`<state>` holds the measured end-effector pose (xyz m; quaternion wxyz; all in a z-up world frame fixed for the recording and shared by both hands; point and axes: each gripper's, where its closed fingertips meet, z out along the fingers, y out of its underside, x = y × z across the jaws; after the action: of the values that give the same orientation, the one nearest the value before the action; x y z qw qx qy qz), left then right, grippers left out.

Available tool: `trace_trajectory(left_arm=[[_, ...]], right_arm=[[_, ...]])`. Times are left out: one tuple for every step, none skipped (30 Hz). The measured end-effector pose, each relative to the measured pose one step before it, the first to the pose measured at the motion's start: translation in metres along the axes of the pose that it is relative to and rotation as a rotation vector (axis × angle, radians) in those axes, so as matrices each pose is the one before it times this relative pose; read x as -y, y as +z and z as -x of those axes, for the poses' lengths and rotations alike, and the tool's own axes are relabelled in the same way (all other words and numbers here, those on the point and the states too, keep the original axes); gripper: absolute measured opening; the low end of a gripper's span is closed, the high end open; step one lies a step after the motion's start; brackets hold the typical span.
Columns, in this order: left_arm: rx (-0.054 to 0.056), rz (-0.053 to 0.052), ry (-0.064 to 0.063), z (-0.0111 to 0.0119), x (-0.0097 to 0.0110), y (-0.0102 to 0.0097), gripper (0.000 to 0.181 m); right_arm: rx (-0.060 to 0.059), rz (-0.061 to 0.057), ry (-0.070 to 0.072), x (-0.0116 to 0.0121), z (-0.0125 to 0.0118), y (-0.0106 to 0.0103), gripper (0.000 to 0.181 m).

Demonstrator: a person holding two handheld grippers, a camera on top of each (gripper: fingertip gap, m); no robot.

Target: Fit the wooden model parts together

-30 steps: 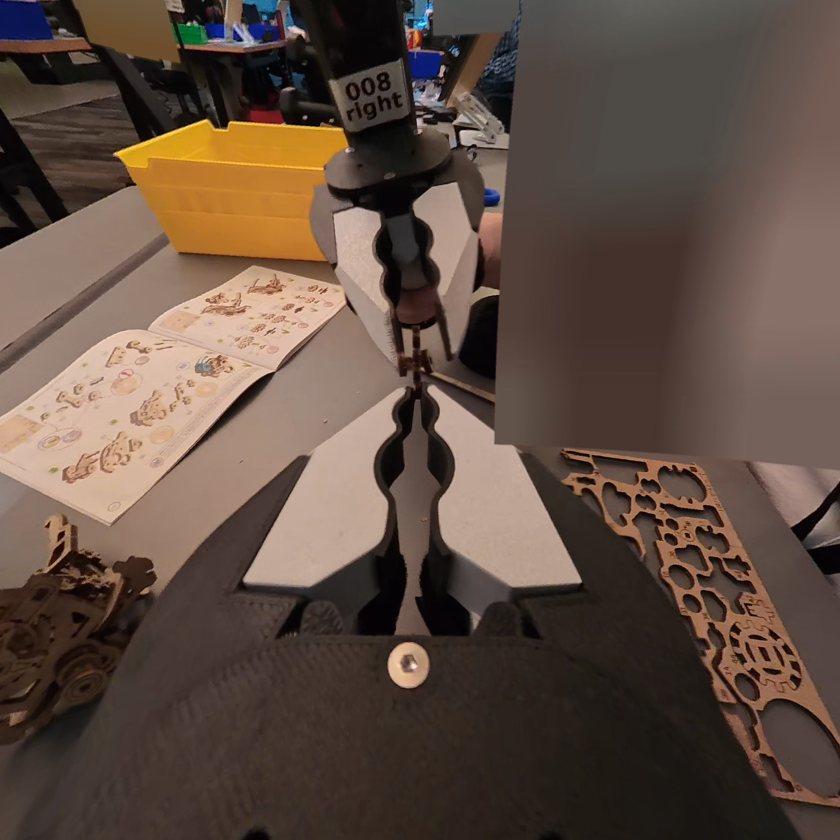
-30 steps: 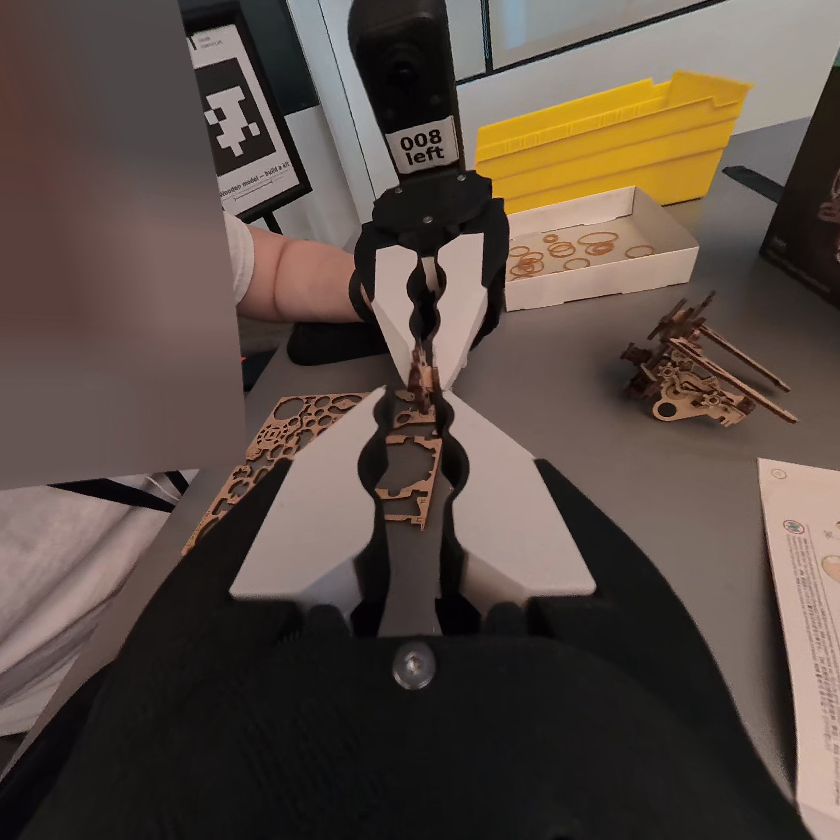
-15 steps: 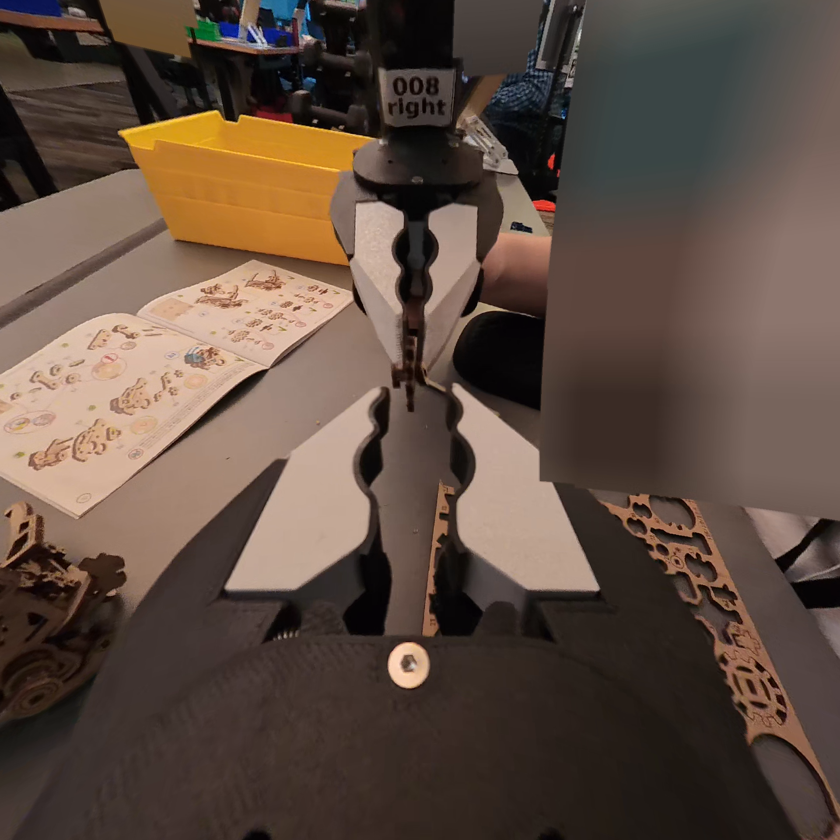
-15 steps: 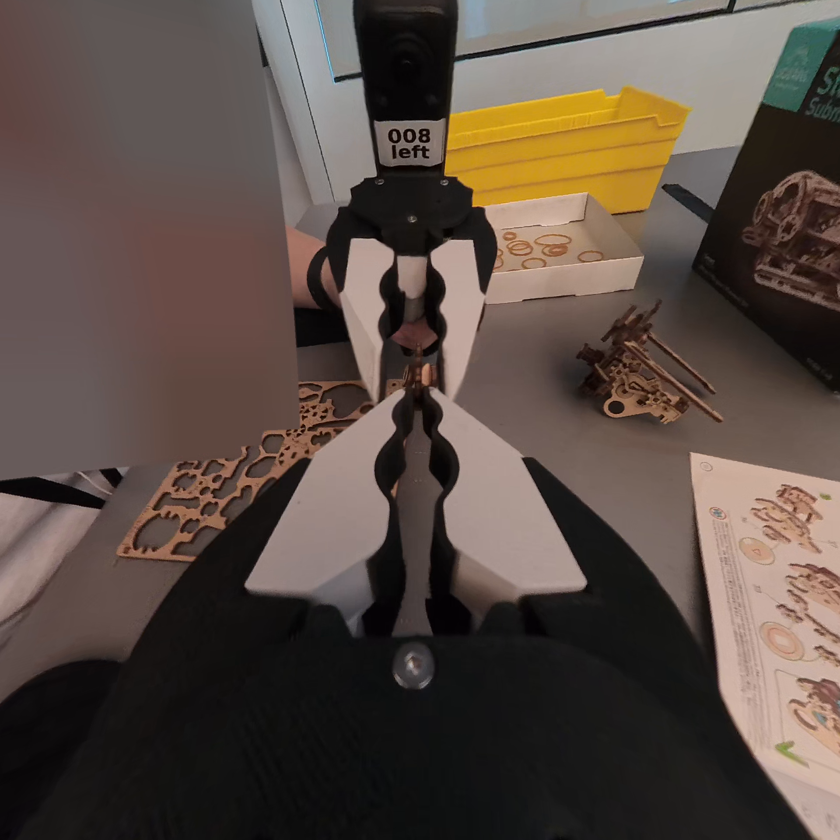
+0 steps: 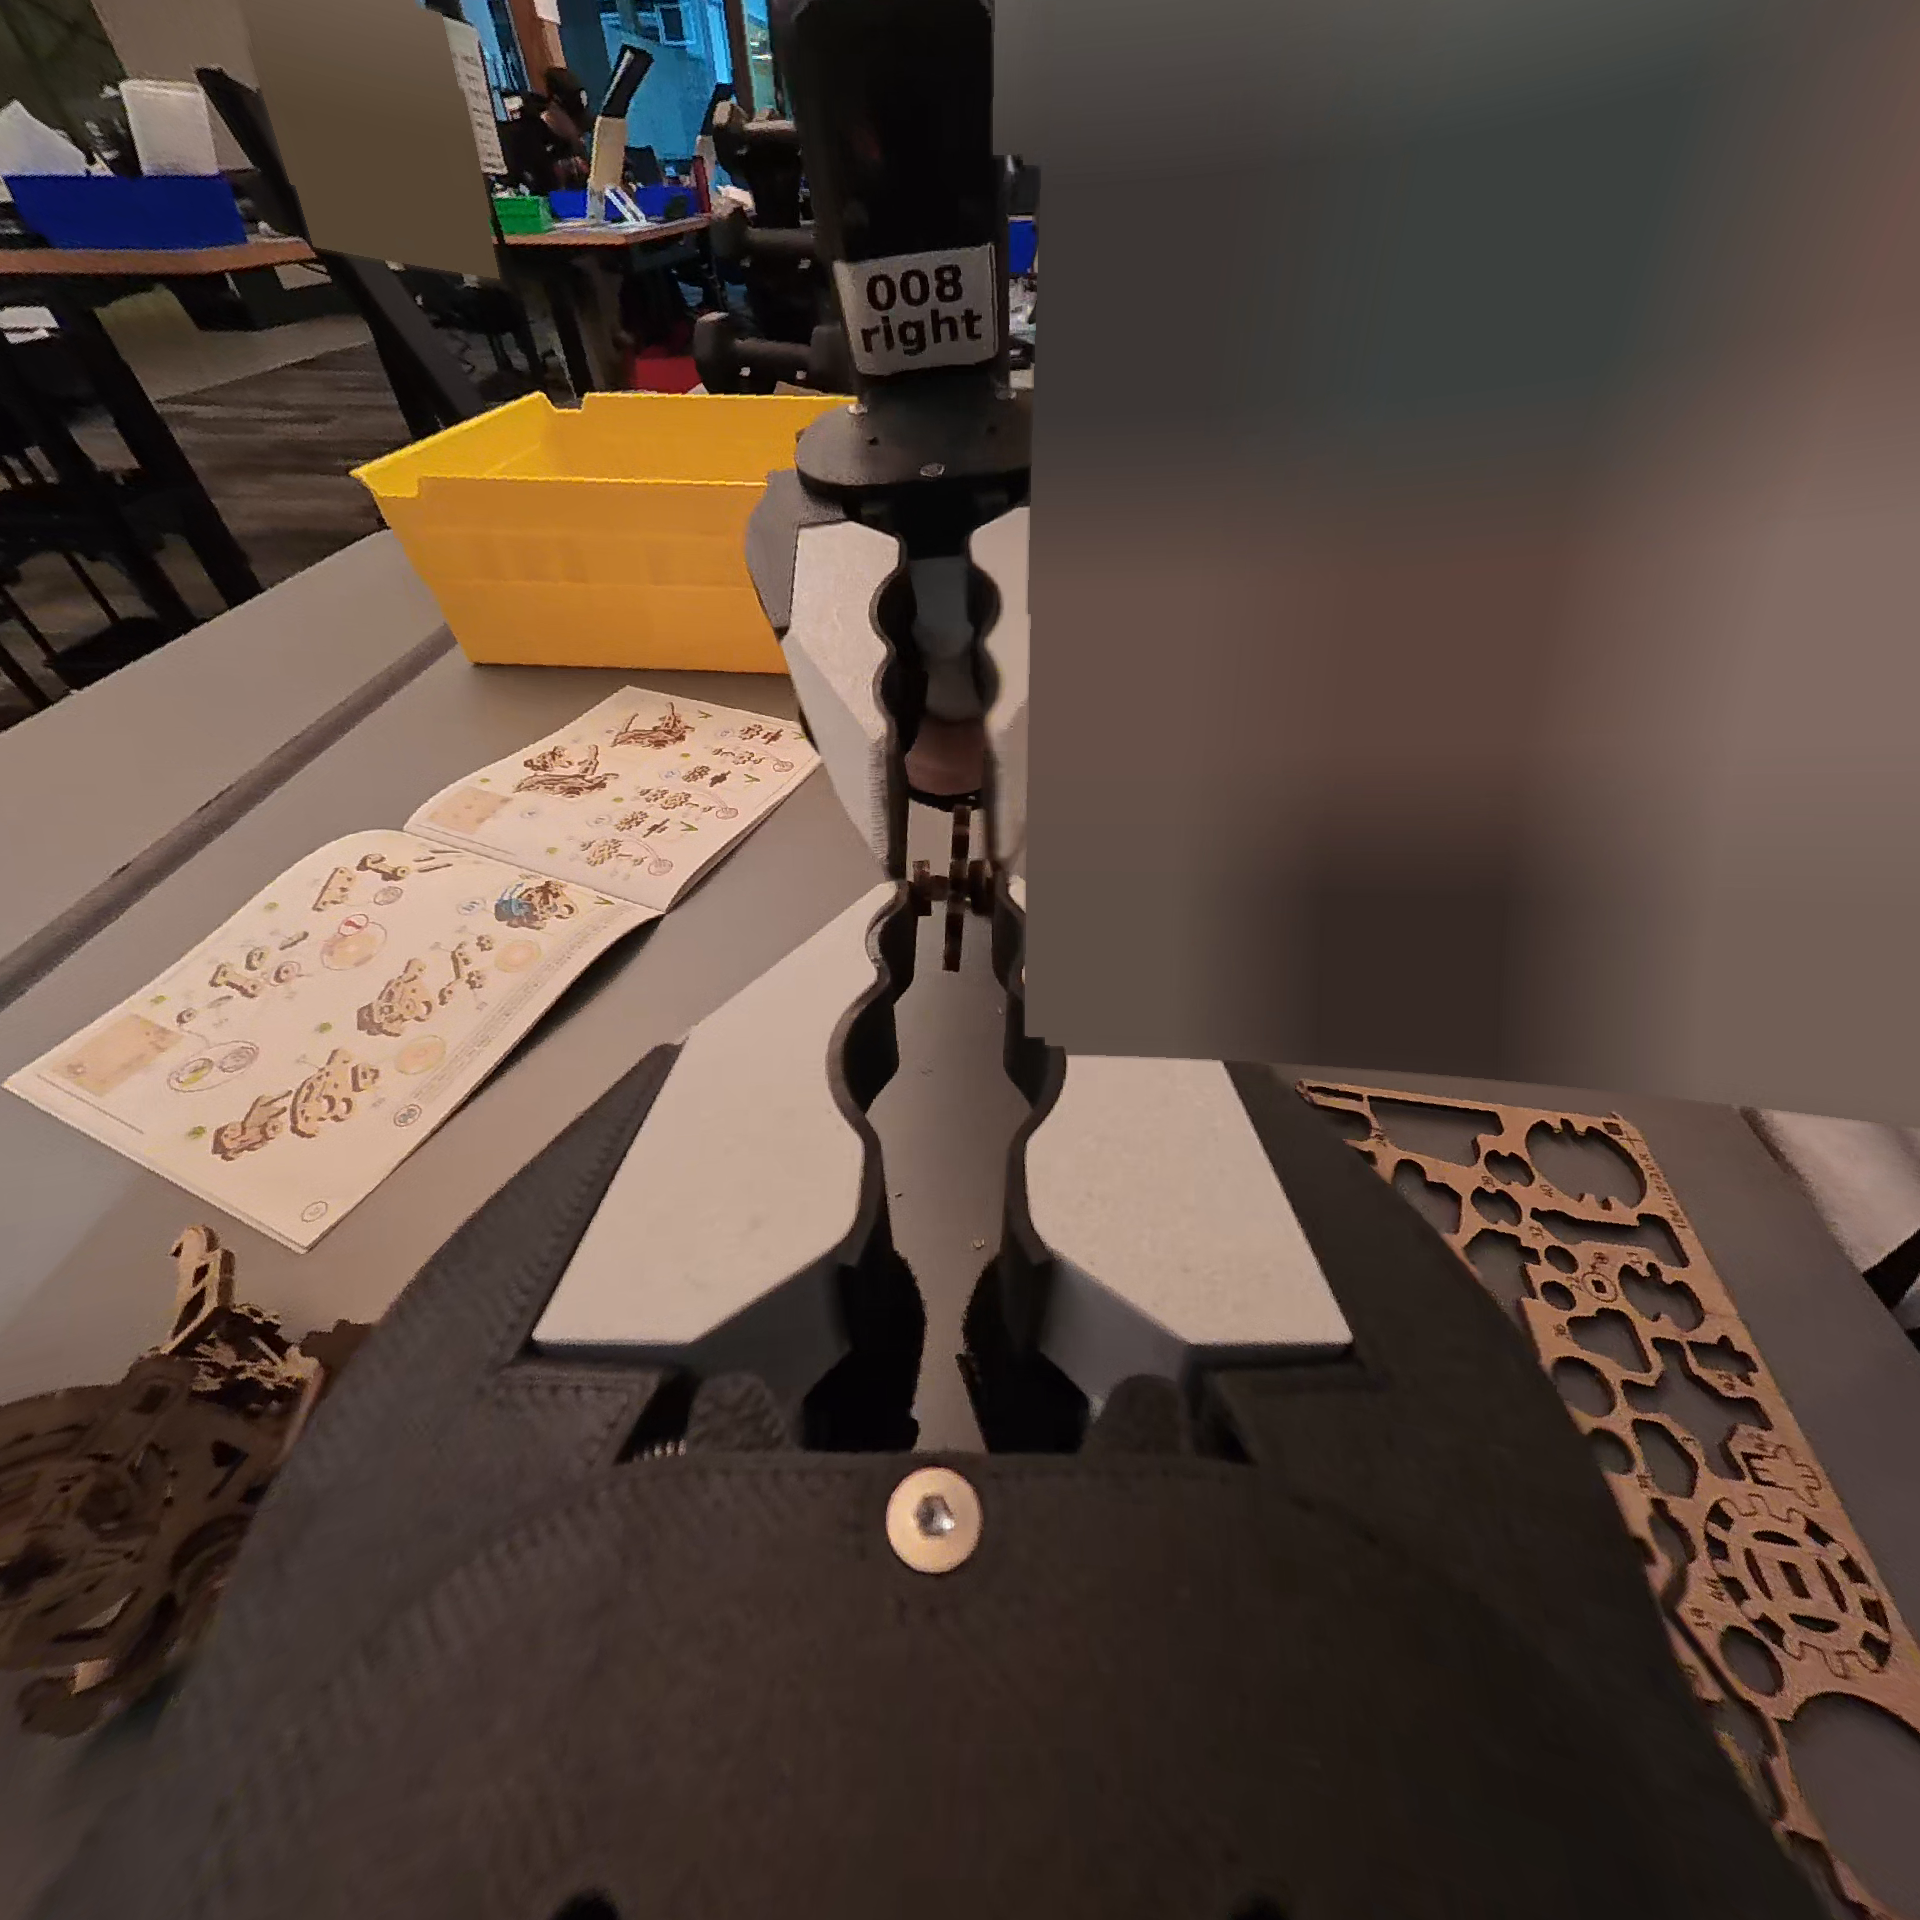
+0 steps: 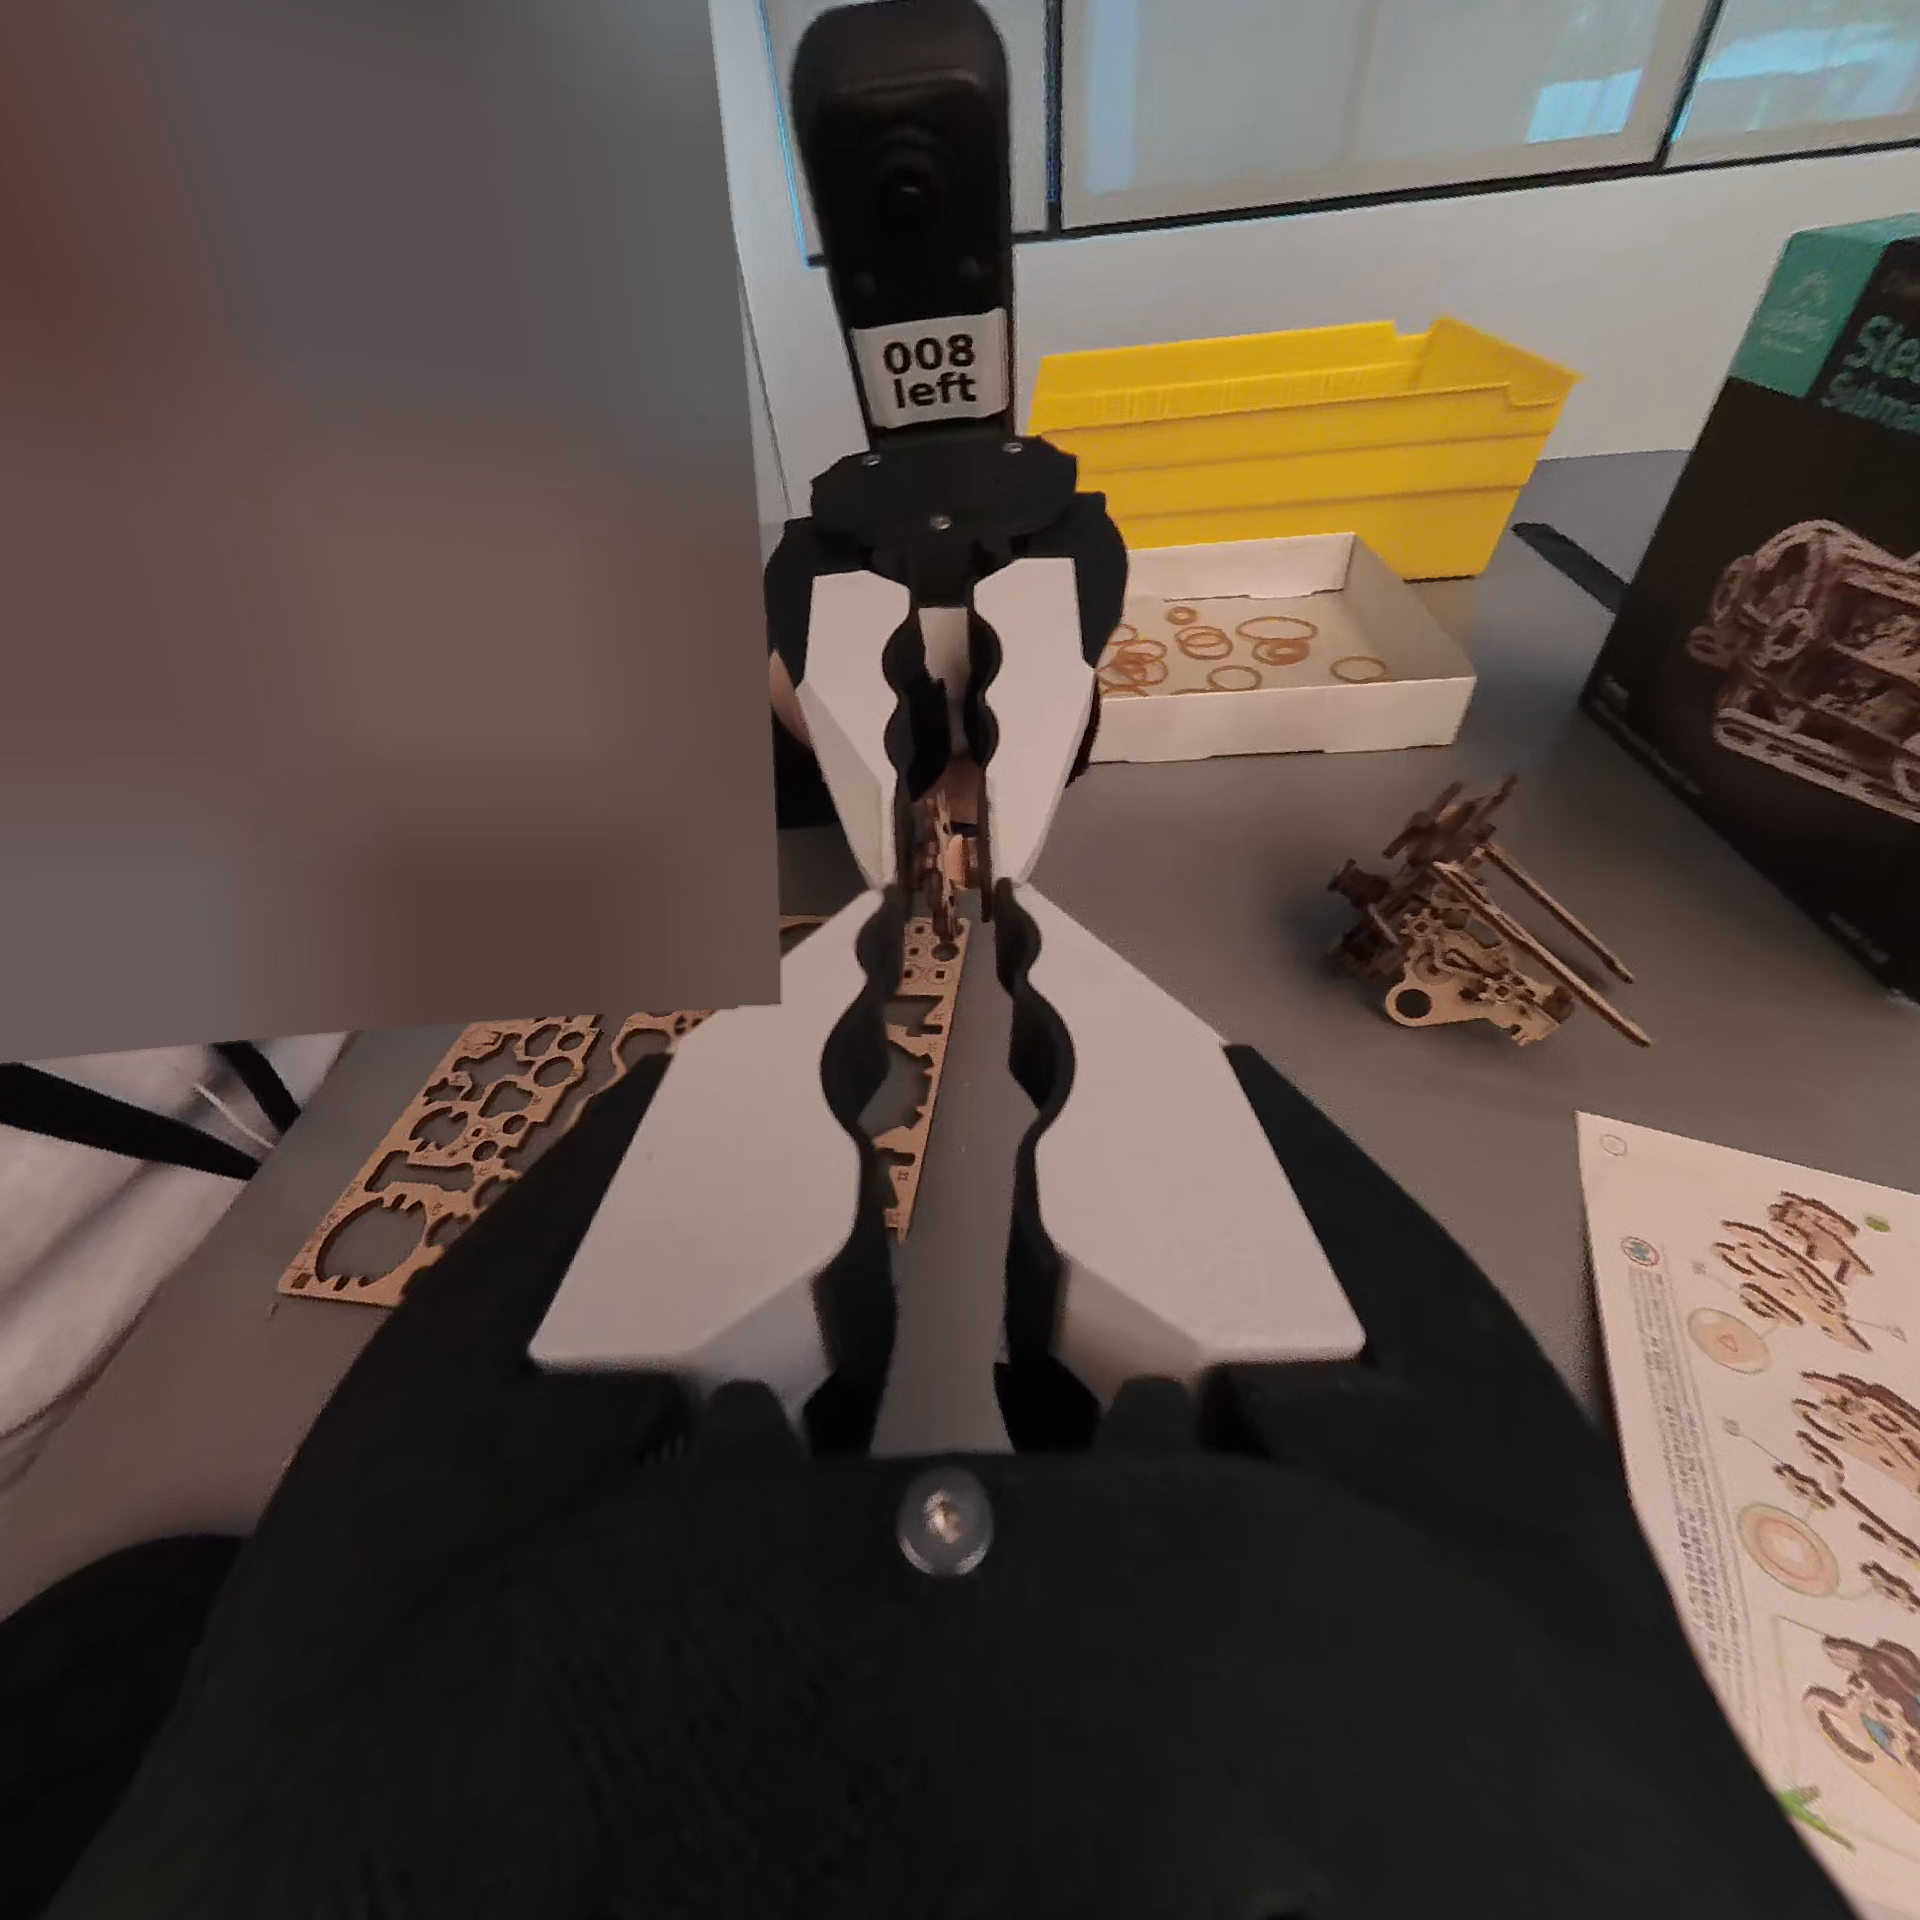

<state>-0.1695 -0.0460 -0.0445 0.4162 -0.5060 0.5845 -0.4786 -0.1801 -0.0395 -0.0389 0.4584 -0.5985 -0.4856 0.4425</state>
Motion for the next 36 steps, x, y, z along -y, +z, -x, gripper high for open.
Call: trace_trajectory(left_arm=[[0.0045, -0.0022, 0.0132, -0.00045, 0.00044, 0.00021, 0.012], [-0.0133, -0.0074, 0.0055, -0.0029, 0.00133, 0.00034, 0.012], [-0.014, -0.0083, -0.0023, -0.00246, 0.00102, 0.00033, 0.012], [-0.002, -0.0069, 0.0004, -0.00053, 0.00012, 0.00027, 0.012], [0.008, -0.006, 0.0058, 0.0008, -0.00023, 0.0, 0.012], [0.0043, 0.0009, 0.0072, 0.00017, -0.00071, -0.00002, 0.012], [0.0034, 0.0057, 0.0114, 0.00021, -0.00091, -0.00011, 0.012], [0.008, 0.0046, 0.0158, 0.00071, -0.00085, -0.00025, 0.012], [0.0089, 0.0044, 0.0159, 0.00055, -0.00076, -0.00012, 0.012], [0.0055, 0.0018, 0.0156, 0.00004, -0.00011, -0.00019, 0.012], [0.0057, 0.0027, 0.0124, 0.00017, -0.00021, -0.0001, 0.012], [0.0002, 0.0045, 0.012, -0.00067, -0.00047, 0.00018, 0.012], [-0.0004, 0.0062, 0.0125, -0.00072, -0.00094, 0.00031, 0.012], [0.0061, 0.007, 0.011, 0.00023, -0.00076, 0.00018, 0.012], [0.0069, 0.0022, 0.0142, 0.00012, 0.0003, -0.0001, 0.012], [0.0006, -0.0053, 0.0174, -0.0009, 0.00155, -0.0005, 0.012], [0.0083, -0.0047, 0.0188, 0.00019, 0.00152, -0.00063, 0.012], [0.0077, -0.0005, 0.023, -0.00004, 0.00096, -0.00047, 0.012], [0.0033, 0.0034, 0.0212, -0.00071, 0.00048, -0.00014, 0.012], [0.007, 0.0051, 0.0149, -0.00001, 0.00004, 0.00029, 0.012], [0.0009, 0.0043, 0.0126, -0.00094, 0.00007, 0.00044, 0.012], [-0.0053, 0.0054, 0.0099, -0.00184, -0.00004, 0.00065, 0.012], [-0.0013, 0.0046, 0.0067, -0.00113, -0.00005, 0.00049, 0.012], [0.0001, 0.0066, 0.0086, -0.00088, -0.00058, 0.0005, 0.012], [0.0013, 0.0044, 0.0076, -0.00028, -0.00022, 0.00007, 0.012], [0.0013, 0.0016, 0.0039, -0.00001, 0.00025, -0.00013, 0.012], [-0.0004, 0.0014, 0.0013, -0.00045, 0.00022, 0.0001, 0.012], [-0.0018, 0.0045, 0.0014, -0.00054, -0.00035, 0.0003, 0.012], [-0.0028, 0.0052, 0.0044, -0.001, -0.00048, 0.00033, 0.012], [-0.0035, 0.0058, 0.005, -0.00121, -0.00045, 0.0005, 0.012], [0.0024, 0.0082, 0.0028, -0.00034, -0.00055, 0.00057, 0.012], [0.0065, 0.0063, 0.0051, 0.00026, -0.00026, 0.00019, 0.011], [0.0067, 0.0023, 0.0067, 0.00032, 0.00023, -0.00034, 0.011], [0.0068, -0.0019, 0.0044, 0.0005, 0.00095, -0.00075, 0.011], [0.0017, -0.006, -0.0006, -0.00006, 0.00148, -0.00082, 0.011], [-0.007, -0.0051, -0.0098, -0.00114, 0.00165, -0.00043, 0.011]], right_arm=[[0.0073, -0.0035, -0.0088, 0.00058, 0.00148, -0.00095, 0.001], [0.023, -0.0049, -0.009, 0.00065, 0.00429, -0.00072, 0.001], [0.01, -0.0011, -0.004, 0.00022, 0.00179, -0.00042, 0.001], [0.003, 0.0064, -0.0036, -0.00017, 0.00085, -0.00013, 0.001], [-0.0158, 0.009, -0.0257, -0.00038, -0.00078, 0.00001, 0.0], [-0.0174, 0.0087, -0.042, -0.00035, -0.00006, 0.00008, 0.0], [-0.0167, 0.0091, -0.0402, -0.00038, 0.00004, 0.0, 0.001], [-0.0133, 0.0089, -0.0288, -0.00033, -0.00035, -0.00035, 0.001], [-0.0096, 0.009, -0.0144, -0.00024, -0.00067, -0.00048, 0.001], [-0.0022, 0.0047, -0.0119, 0.00024, 0.00027, -0.00064, 0.001], [-0.0057, 0.0037, -0.0166, 0.00009, -0.00019, -0.00034, 0.001], [-0.001, 0.0067, -0.015, -0.00048, 0.00057, 0.0, 0.001], [-0.0007, 0.008, -0.0124, -0.00073, 0.00087, 0.00034, 0.001], [-0.0066, 0.0071, -0.0106, -0.00062, -0.00029, 0.00005, 0.001], [-0.0062, -0.0006, -0.0065, 0.00048, -0.00049, -0.00019, 0.001], [0.0059, -0.0109, -0.0026, 0.00193, 0.00134, -0.00019, 0.001], [0.0039, -0.0094, 0.0012, 0.00214, 0.00077, -0.00032, 0.003], [-0.0056, -0.0053, 0.0088, 0.00204, -0.00123, 0.00005, 0.017], [-0.0059, 0.0001, 0.0169, 0.00149, -0.00138, 0.00057, 0.03], [0.0094, 0.0138, 0.0119, -0.00048, 0.0012, 0.00087, 0.031], [0.0053, 0.0106, 0.0003, -0.00036, 0.00149, 0.00124, 0.029], [-0.0024, 0.0107, -0.0096, -0.00048, 0.00103, 0.0012, 0.026], [0.0043, 0.0118, -0.0145, -0.0009, 0.0022, 0.0008, 0.015], [0.0015, 0.0101, -0.0078, -0.00064, 0.00117, 0.00034, 0.013], [0.0, 0.0075, 0.0004, -0.00042, 0.00033, -0.00003, 0.014], [0.002, -0.0009, 0.0054, 0.00026, 0.00014, 0.00009, 0.014], [0.0064, -0.0007, 0.0062, 0.00009, 0.00038, -0.00016, 0.013], [0.0064, 0.0036, 0.0026, -0.00052, 0.0006, -0.00008, 0.013], [0.0053, 0.0036, -0.0009, -0.0007, 0.00094, 0.0, 0.013], [0.0086, 0.0066, -0.0048, -0.00069, 0.0016, -0.0001, 0.013], [0.0029, 0.0079, -0.009, -0.00069, 0.0009, -0.00017, 0.013], [-0.0053, 0.0043, -0.0146, -0.00037, 0.00028, -0.00004, 0.012], [-0.0116, -0.0037, -0.0189, 0.00042, -0.00008, 0.00023, 0.012], [-0.0095, -0.0114, -0.0058, 0.00119, -0.00022, 0.00024, 0.012], [-0.0017, -0.0145, 0.0052, 0.00185, 0.00029, -0.00002, 0.012], [0.0116, -0.0116, 0.0105, 0.00165, 0.00137, -0.00027, 0.012]])
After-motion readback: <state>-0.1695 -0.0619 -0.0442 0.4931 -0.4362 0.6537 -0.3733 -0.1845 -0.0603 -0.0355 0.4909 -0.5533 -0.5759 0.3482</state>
